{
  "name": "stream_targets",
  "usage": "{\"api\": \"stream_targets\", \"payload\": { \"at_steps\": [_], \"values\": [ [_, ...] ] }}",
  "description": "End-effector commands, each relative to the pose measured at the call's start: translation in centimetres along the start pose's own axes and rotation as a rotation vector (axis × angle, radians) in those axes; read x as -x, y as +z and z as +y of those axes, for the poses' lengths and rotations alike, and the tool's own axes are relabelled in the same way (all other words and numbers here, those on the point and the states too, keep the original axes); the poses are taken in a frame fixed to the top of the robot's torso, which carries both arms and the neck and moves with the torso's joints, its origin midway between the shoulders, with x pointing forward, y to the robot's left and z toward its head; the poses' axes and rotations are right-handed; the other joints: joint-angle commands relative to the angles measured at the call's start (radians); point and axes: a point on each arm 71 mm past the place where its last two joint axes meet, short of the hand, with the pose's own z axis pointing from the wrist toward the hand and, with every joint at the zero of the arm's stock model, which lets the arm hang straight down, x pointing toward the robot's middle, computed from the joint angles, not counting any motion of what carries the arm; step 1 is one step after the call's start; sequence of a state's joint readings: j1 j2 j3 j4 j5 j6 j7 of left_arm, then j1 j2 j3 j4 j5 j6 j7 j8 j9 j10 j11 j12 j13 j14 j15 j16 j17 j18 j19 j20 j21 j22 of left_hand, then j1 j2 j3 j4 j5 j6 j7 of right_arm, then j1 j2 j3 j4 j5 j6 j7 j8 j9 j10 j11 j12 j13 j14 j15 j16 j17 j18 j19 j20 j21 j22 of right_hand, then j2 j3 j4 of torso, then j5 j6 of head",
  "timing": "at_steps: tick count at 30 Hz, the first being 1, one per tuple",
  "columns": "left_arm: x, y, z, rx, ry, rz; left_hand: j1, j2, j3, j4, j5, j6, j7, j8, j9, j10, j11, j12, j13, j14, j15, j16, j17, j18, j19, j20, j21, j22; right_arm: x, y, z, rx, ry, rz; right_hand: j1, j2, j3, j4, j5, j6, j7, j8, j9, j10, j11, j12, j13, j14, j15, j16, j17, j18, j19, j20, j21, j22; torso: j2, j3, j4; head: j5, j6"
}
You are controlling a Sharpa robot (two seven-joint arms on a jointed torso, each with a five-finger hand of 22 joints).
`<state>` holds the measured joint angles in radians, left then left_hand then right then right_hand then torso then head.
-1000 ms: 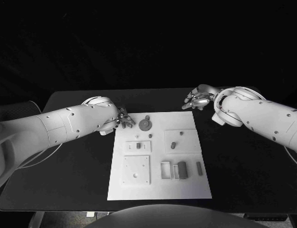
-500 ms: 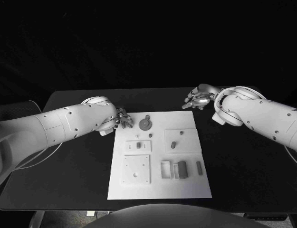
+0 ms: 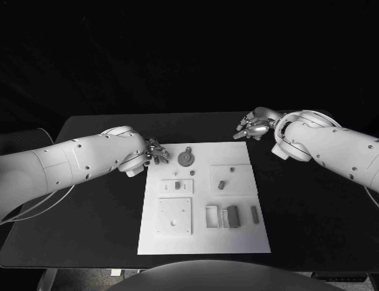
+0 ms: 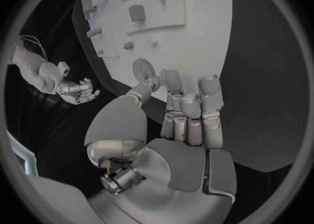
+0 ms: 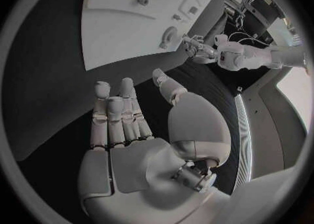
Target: Assemble the parts on the task board
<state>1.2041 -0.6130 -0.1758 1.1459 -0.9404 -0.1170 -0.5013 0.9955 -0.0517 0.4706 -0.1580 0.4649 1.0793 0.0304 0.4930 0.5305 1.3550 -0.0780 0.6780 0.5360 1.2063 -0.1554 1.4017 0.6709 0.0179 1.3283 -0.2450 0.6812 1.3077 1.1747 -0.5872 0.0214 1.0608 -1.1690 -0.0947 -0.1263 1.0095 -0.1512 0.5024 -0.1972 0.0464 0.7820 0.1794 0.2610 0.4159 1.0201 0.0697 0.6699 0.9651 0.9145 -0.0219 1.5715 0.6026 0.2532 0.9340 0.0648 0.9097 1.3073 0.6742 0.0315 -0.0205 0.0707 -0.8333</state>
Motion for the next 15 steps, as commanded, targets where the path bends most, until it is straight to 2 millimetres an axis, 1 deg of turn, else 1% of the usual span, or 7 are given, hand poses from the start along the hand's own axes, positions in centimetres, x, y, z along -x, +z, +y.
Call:
{"api": "stream_targets", "payload": {
  "at_steps": [1,4,7,9,12,15],
  "values": [
    [-0.2,-0.7,0.2,0.024,-0.081,-0.020,-0.011,-0.001,0.124,-0.121,0.028,0.009,-0.004,0.050,0.080,0.011,-0.003,0.009,0.003,0.032,-0.030,0.006,0.007,0.030,0.019,-0.010,0.009,0.023,-0.1,-0.1,0.0,0.005,-0.003,0.012,-0.010,0.001,0.000,0.004,0.004,0.003,0.008,-0.006,-0.001,-0.003,0.005,0.004,-0.001,-0.002,-0.008,0.002,-0.001,0.009,-0.007,-0.001,-0.004,0.015,0.000,0.0010,0.0004,0.000,-0.001],
    [-0.8,-1.4,0.7,0.024,-0.095,-0.009,-0.017,-0.006,0.125,-0.119,0.055,0.011,-0.008,0.066,0.081,0.015,-0.006,0.018,0.007,0.035,-0.033,0.010,0.014,0.030,0.022,-0.011,0.018,0.023,0.0,-0.1,-0.1,0.004,-0.003,0.010,-0.010,0.000,0.000,0.004,0.004,0.003,0.008,-0.006,-0.001,-0.003,0.005,0.004,-0.001,-0.002,-0.008,0.002,-0.001,0.009,-0.007,-0.001,-0.004,0.015,0.000,0.0008,0.0007,0.000,-0.001],
    [-1.6,-2.3,1.4,0.020,-0.088,0.007,-0.024,-0.018,0.124,-0.114,0.061,0.015,-0.011,0.083,0.080,0.020,-0.009,0.029,0.011,0.037,-0.035,0.014,0.021,0.030,0.024,-0.012,0.025,0.023,0.0,-0.1,-0.2,0.001,-0.003,0.009,-0.010,0.000,0.000,0.004,0.004,0.003,0.008,-0.006,-0.001,-0.003,0.005,0.004,-0.001,-0.002,-0.008,0.002,-0.001,0.009,-0.007,-0.001,-0.004,0.015,0.000,-0.0007,0.0003,-0.001,-0.002],
    [-2.1,-2.8,1.7,0.017,-0.076,0.018,-0.024,-0.020,0.126,-0.113,0.067,0.015,-0.012,0.089,0.079,0.021,-0.009,0.032,0.012,0.037,-0.036,0.015,0.024,0.030,0.025,-0.012,0.027,0.023,0.0,-0.2,-0.2,0.000,-0.003,0.008,-0.010,0.000,0.000,0.004,0.004,0.003,0.008,-0.006,-0.001,-0.003,0.005,0.004,-0.001,-0.002,-0.008,0.002,-0.001,0.009,-0.007,-0.001,-0.004,0.015,0.000,-0.0008,0.0007,0.000,-0.003],
    [-3.1,-3.4,2.1,0.013,-0.047,0.027,-0.022,-0.021,0.129,-0.112,0.082,0.015,-0.013,0.099,0.077,0.022,-0.011,0.037,0.014,0.039,-0.037,0.017,0.028,0.030,0.026,-0.013,0.032,0.023,0.1,-0.2,-0.3,-0.001,-0.003,0.007,-0.010,0.000,0.000,0.004,0.004,0.003,0.008,-0.006,-0.001,-0.003,0.005,0.004,-0.001,-0.002,-0.008,0.002,-0.001,0.009,-0.007,-0.001,-0.004,0.015,0.000,0.0000,0.0012,0.003,-0.004],
    [-3.3,-3.8,2.0,0.003,-0.034,0.027,-0.022,-0.022,0.130,-0.112,0.091,0.015,-0.015,0.105,0.075,0.023,-0.012,0.041,0.015,0.041,-0.038,0.018,0.031,0.029,0.028,-0.012,0.036,0.023,0.0,-0.2,-0.2,0.001,-0.003,0.008,-0.010,0.000,0.000,0.004,0.004,0.003,0.008,-0.006,-0.001,-0.003,0.005,0.004,-0.001,-0.002,-0.008,0.002,-0.001,0.009,-0.007,-0.001,-0.004,0.015,-0.001,0.0005,0.0012,0.004,-0.006]
  ]
}}
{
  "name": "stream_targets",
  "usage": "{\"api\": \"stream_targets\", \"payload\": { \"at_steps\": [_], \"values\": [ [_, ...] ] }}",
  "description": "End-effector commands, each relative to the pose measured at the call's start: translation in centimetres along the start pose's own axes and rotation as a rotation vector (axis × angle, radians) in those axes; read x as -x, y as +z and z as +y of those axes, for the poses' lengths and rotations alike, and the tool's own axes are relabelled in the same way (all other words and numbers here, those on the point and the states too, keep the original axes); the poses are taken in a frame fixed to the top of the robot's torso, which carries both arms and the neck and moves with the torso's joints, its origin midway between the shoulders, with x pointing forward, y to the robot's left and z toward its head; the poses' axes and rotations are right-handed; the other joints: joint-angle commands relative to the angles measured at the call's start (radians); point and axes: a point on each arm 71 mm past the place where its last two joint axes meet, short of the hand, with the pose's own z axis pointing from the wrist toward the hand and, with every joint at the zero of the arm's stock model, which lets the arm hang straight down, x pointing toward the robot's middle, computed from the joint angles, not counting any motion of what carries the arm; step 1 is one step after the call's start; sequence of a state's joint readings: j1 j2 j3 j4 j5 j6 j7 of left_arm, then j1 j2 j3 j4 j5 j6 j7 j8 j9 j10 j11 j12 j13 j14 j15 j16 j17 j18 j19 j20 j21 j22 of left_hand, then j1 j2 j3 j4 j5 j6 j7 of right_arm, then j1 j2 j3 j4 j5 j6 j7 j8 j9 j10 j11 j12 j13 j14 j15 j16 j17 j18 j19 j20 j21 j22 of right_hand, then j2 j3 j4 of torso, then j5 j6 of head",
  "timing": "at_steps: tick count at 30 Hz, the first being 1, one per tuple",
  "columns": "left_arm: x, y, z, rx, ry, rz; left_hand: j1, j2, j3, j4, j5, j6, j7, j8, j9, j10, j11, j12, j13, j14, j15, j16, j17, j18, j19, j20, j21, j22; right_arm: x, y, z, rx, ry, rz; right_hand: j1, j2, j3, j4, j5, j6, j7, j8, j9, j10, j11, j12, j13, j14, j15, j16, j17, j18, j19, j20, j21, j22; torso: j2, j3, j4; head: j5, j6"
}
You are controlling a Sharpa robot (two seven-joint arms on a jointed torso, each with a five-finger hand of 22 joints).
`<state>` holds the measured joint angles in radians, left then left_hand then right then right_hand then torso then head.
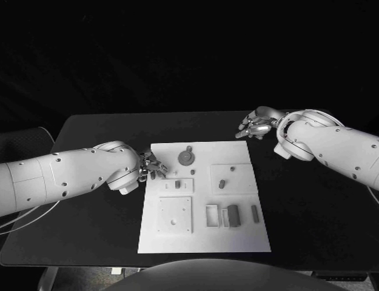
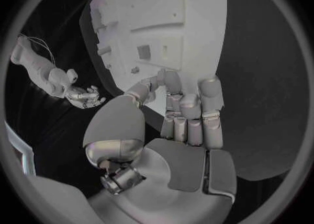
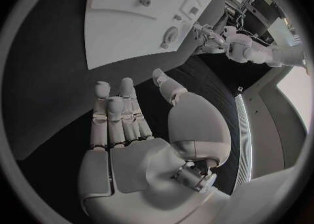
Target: Assemble the parts on the task board
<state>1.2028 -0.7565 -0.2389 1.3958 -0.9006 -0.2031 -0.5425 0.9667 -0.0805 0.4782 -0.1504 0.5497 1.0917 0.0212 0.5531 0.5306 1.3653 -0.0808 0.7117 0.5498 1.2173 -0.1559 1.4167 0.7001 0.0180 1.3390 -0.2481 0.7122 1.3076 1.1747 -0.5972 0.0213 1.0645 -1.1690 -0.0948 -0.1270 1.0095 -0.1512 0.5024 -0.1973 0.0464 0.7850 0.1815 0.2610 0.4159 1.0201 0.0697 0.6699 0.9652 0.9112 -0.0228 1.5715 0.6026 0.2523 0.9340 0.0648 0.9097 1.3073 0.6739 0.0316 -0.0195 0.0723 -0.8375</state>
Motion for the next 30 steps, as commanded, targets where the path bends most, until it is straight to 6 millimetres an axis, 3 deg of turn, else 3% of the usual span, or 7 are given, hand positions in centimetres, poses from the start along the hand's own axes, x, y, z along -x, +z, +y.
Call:
{"api": "stream_targets", "payload": {
  "at_steps": [1,30],
  "values": [
    [0.0,-0.4,-0.4,-0.010,0.010,-0.037,0.006,0.007,0.122,-0.119,0.012,0.003,-0.006,0.048,0.074,0.013,-0.010,0.008,0.001,0.030,-0.038,0.003,0.003,0.028,0.017,-0.008,0.007,0.023,-0.2,0.0,0.2,0.008,-0.003,0.011,-0.010,0.000,-0.001,0.004,0.004,0.000,0.006,-0.006,-0.002,-0.003,0.005,0.004,-0.001,0.002,-0.007,0.002,-0.001,0.009,-0.007,-0.001,-0.004,0.015,0.000,-0.0002,0.0000,0.004,-0.003],
    [-2.0,-0.7,-0.5,-0.025,0.120,-0.006,0.004,0.012,0.123,-0.124,0.016,0.000,-0.007,0.059,0.069,0.013,-0.011,0.013,0.001,0.033,-0.039,0.003,0.007,0.023,0.018,-0.003,0.013,0.022,-0.1,0.0,0.1,0.007,-0.003,0.012,-0.010,-0.001,0.000,0.004,0.004,0.000,0.006,-0.006,-0.002,-0.003,0.005,0.004,-0.002,0.002,-0.007,0.002,-0.001,0.009,-0.007,-0.002,-0.004,0.015,0.001,-0.0006,-0.0018,0.006,-0.016]
  ]
}}
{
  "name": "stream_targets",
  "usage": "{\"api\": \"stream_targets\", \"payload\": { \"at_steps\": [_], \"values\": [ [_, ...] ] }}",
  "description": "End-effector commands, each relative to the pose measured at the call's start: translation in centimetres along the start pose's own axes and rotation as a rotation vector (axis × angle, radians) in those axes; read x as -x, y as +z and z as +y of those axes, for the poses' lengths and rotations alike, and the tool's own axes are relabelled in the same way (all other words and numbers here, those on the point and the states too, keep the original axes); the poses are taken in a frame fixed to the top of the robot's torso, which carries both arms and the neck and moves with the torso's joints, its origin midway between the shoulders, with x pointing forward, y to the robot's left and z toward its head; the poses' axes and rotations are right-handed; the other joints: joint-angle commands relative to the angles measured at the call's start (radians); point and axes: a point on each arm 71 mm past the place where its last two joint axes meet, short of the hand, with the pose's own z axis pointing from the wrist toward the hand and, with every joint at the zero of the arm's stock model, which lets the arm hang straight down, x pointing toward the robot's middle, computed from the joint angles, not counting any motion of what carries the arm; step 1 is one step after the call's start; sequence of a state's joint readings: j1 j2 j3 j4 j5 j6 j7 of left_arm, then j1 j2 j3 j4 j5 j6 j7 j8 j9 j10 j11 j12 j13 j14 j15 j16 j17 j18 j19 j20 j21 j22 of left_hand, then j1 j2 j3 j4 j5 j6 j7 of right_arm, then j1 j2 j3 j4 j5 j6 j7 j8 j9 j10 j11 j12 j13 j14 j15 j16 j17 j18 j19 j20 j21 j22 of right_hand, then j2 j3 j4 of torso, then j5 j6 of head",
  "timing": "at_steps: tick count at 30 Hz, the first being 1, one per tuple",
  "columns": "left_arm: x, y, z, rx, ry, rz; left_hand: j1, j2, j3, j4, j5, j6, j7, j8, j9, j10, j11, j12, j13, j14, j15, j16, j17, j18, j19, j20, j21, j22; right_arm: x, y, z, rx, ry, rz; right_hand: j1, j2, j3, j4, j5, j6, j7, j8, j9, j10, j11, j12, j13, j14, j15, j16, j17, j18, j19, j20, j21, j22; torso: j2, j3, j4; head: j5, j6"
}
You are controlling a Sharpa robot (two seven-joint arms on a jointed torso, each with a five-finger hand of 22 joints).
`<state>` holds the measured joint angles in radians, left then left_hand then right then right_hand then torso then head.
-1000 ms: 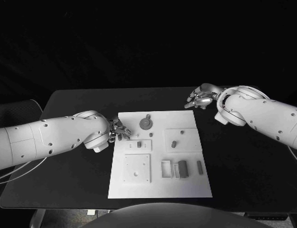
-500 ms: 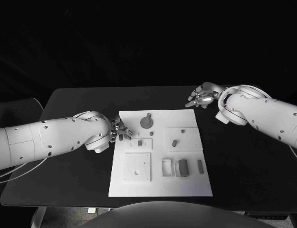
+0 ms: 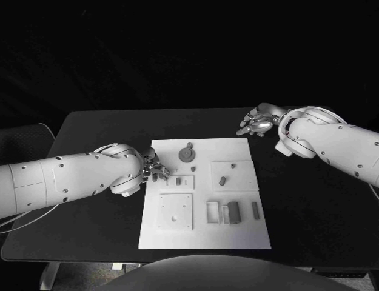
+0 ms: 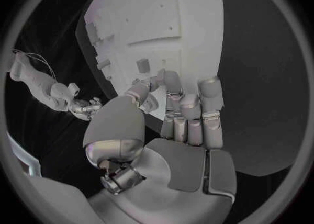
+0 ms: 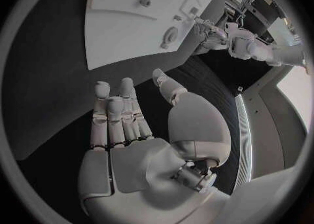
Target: Assemble the parts on the task board
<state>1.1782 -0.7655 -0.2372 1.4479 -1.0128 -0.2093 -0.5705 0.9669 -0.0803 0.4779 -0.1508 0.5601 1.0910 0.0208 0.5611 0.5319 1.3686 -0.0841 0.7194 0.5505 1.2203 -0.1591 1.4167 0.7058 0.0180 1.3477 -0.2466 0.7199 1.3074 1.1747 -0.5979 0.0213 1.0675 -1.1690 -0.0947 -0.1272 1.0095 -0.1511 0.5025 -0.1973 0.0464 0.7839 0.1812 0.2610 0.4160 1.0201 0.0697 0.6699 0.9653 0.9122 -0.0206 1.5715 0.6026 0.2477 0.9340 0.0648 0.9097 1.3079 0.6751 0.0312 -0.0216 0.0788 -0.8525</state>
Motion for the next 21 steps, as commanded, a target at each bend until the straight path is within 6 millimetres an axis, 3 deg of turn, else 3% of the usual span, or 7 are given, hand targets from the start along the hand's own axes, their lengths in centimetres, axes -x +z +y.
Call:
{"api": "stream_targets", "payload": {
  "at_steps": [1,21],
  "values": [
    [-0.34,-0.07,-0.31,-0.007,0.029,0.013,0.004,0.011,0.124,-0.124,0.006,0.001,-0.007,0.051,0.067,0.009,-0.007,0.005,0.001,0.030,-0.036,0.003,0.002,0.023,0.009,-0.004,0.005,0.022,-0.11,-0.01,0.07,0.005,-0.003,0.011,-0.010,-0.001,0.000,0.005,0.004,0.001,0.006,-0.006,-0.002,-0.003,0.005,0.004,-0.002,0.001,-0.009,0.002,-0.001,0.014,-0.007,-0.002,-0.004,0.014,0.000,-0.0003,0.0005,-0.001,-0.002],
    [-1.02,-0.09,-0.39,-0.005,0.044,0.036,0.002,0.013,0.124,-0.125,0.009,-0.001,-0.007,0.055,0.065,0.009,-0.007,0.007,0.001,0.031,-0.036,0.003,0.003,0.023,0.009,-0.003,0.007,0.022,-0.11,-0.02,-0.02,0.002,-0.004,0.015,-0.010,-0.001,0.000,0.005,0.004,0.001,0.006,-0.005,-0.002,-0.004,0.005,0.004,-0.002,0.000,-0.009,0.002,-0.001,0.014,-0.007,-0.002,-0.004,0.014,0.000,-0.0004,0.0003,-0.001,-0.008]
  ]
}}
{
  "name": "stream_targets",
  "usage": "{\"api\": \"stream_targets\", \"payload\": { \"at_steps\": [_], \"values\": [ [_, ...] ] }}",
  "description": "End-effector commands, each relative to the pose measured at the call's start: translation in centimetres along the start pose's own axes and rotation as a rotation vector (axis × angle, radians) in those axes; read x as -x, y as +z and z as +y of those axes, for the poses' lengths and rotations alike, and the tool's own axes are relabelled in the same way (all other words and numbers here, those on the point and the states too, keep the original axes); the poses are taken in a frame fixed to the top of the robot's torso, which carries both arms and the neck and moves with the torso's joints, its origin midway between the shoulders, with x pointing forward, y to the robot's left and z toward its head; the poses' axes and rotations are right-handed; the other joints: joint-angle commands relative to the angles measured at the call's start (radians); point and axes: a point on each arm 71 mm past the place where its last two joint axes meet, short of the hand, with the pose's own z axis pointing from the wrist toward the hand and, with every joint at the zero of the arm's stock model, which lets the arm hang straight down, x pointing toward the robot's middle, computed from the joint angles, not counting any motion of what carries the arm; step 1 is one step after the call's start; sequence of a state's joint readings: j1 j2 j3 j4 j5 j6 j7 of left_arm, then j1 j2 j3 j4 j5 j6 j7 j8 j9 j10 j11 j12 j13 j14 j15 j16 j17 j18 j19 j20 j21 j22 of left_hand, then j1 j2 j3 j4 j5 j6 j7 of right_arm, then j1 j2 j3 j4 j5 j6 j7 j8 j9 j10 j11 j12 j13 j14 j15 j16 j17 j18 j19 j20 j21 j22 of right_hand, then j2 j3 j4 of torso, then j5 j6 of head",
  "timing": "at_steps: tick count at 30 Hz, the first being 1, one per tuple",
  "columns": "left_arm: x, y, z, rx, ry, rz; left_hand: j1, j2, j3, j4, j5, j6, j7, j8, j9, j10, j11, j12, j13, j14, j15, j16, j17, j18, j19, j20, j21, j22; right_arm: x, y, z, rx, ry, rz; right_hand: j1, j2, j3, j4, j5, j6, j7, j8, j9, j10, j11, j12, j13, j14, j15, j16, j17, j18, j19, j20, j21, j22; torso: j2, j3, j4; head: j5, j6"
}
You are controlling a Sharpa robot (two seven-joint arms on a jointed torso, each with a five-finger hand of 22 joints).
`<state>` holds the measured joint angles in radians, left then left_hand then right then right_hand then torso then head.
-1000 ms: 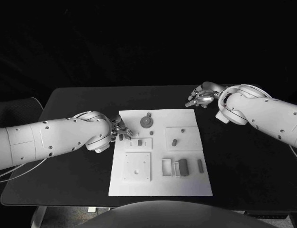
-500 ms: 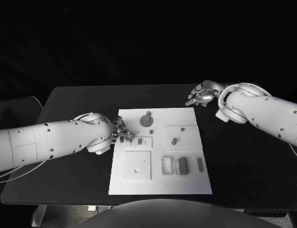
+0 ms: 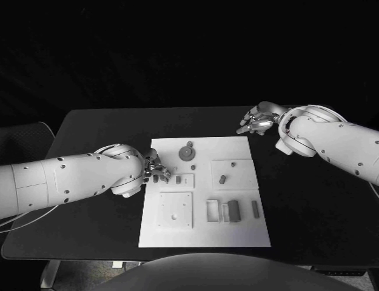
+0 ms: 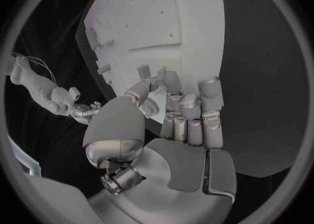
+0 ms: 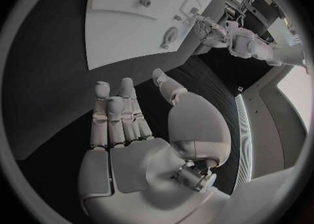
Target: Assemble the parts on the task board
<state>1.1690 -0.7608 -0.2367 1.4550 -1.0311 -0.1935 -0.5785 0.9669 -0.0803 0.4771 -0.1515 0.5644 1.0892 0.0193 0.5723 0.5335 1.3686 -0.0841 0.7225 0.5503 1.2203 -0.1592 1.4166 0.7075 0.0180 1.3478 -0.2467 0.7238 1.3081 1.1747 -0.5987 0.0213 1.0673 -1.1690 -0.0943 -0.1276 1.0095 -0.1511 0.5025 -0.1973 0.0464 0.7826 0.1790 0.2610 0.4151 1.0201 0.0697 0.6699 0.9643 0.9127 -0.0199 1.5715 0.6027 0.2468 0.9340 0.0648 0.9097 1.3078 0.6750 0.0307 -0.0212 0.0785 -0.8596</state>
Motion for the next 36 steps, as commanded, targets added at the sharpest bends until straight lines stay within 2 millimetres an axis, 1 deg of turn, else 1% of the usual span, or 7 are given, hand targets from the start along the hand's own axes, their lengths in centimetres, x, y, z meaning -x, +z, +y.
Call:
{"api": "stream_targets", "payload": {
  "at_steps": [1,5,11,28,32,33,36],
  "values": [
    [-0.33,-0.04,-0.18,-0.002,0.019,0.019,0.002,0.013,0.125,-0.124,0.004,0.001,-0.005,0.044,0.064,0.009,-0.007,0.004,0.001,0.031,-0.036,0.003,0.001,0.023,0.009,-0.003,0.003,0.021,-0.13,-0.01,0.03,0.003,-0.004,0.015,-0.010,-0.001,0.000,0.005,0.004,0.002,0.008,-0.005,-0.001,-0.004,0.005,0.004,-0.001,0.000,-0.010,0.002,-0.001,0.015,-0.007,-0.002,-0.004,0.014,0.000,0.0000,0.0000,0.000,-0.002],
    [-0.34,0.00,-0.11,0.000,0.018,0.019,0.002,0.014,0.125,-0.124,0.004,0.001,-0.005,0.044,0.063,0.009,-0.007,0.004,0.001,0.031,-0.036,0.003,0.002,0.023,0.009,-0.003,0.003,0.021,-0.14,-0.01,0.05,0.004,-0.004,0.015,-0.010,-0.001,0.000,0.005,0.004,0.002,0.008,-0.005,-0.001,-0.004,0.005,0.004,-0.001,0.000,-0.010,0.002,-0.001,0.015,-0.007,-0.002,-0.004,0.014,0.000,0.0006,0.0000,0.000,-0.002],
    [-0.35,0.05,-0.07,0.002,0.020,0.020,0.001,0.014,0.125,-0.124,0.004,0.001,-0.005,0.045,0.063,0.009,-0.007,0.004,0.001,0.031,-0.036,0.003,0.002,0.023,0.009,-0.003,0.004,0.021,-0.12,-0.02,0.01,0.003,-0.004,0.015,-0.010,-0.001,0.000,0.005,0.004,0.002,0.008,-0.005,-0.001,-0.004,0.005,0.004,-0.001,0.000,-0.010,0.002,-0.002,0.015,-0.007,-0.002,-0.004,0.014,0.000,0.0001,-0.0003,0.000,-0.002],
    [-0.46,0.15,0.09,0.008,0.030,0.026,0.001,0.015,0.125,-0.125,0.004,0.000,-0.005,0.047,0.062,0.009,-0.007,0.005,0.001,0.031,-0.036,0.003,0.002,0.023,0.009,-0.002,0.005,0.021,-0.15,0.05,0.07,0.004,-0.004,0.015,-0.010,-0.001,0.000,0.005,0.004,0.002,0.008,-0.005,-0.001,-0.004,0.005,0.004,-0.001,0.000,-0.010,0.002,-0.002,0.015,-0.007,-0.002,-0.004,0.014,0.000,0.0004,0.0000,0.001,-0.006],
    [-0.52,0.25,0.13,0.010,0.030,0.022,0.001,0.015,0.126,-0.125,0.003,-0.001,-0.005,0.048,0.062,0.009,-0.007,0.005,0.000,0.031,-0.036,0.003,0.003,0.023,0.009,-0.002,0.005,0.021,-0.14,0.05,0.06,0.004,-0.004,0.014,-0.010,-0.001,-0.001,0.005,0.004,0.002,0.008,-0.005,-0.001,-0.004,0.005,0.004,-0.001,0.000,-0.010,0.002,-0.002,0.015,-0.007,-0.002,-0.004,0.014,0.000,0.0004,0.0000,0.001,-0.004],
    [-0.53,0.26,0.16,0.010,0.032,0.020,0.001,0.015,0.126,-0.125,0.003,-0.001,-0.005,0.048,0.061,0.009,-0.007,0.005,0.000,0.031,-0.036,0.003,0.003,0.023,0.009,-0.002,0.005,0.021,-0.14,0.05,0.07,0.004,-0.004,0.014,-0.010,-0.001,-0.001,0.005,0.004,0.002,0.008,-0.006,-0.001,-0.004,0.005,0.004,-0.001,0.000,-0.010,0.002,-0.002,0.015,-0.007,-0.002,-0.004,0.014,0.000,0.0005,0.0002,0.001,-0.001],
    [-0.53,0.29,0.18,0.011,0.033,0.021,0.001,0.015,0.126,-0.125,0.003,-0.001,-0.005,0.048,0.061,0.008,-0.007,0.006,0.000,0.031,-0.036,0.003,0.003,0.023,0.009,-0.002,0.005,0.021,-0.14,0.05,0.05,0.003,-0.004,0.015,-0.010,-0.001,-0.001,0.005,0.004,0.002,0.008,-0.006,-0.001,-0.004,0.005,0.004,-0.001,0.000,-0.010,0.002,-0.002,0.015,-0.007,-0.002,-0.004,0.014,0.000,0.0003,-0.0005,0.001,-0.001]
  ]
}}
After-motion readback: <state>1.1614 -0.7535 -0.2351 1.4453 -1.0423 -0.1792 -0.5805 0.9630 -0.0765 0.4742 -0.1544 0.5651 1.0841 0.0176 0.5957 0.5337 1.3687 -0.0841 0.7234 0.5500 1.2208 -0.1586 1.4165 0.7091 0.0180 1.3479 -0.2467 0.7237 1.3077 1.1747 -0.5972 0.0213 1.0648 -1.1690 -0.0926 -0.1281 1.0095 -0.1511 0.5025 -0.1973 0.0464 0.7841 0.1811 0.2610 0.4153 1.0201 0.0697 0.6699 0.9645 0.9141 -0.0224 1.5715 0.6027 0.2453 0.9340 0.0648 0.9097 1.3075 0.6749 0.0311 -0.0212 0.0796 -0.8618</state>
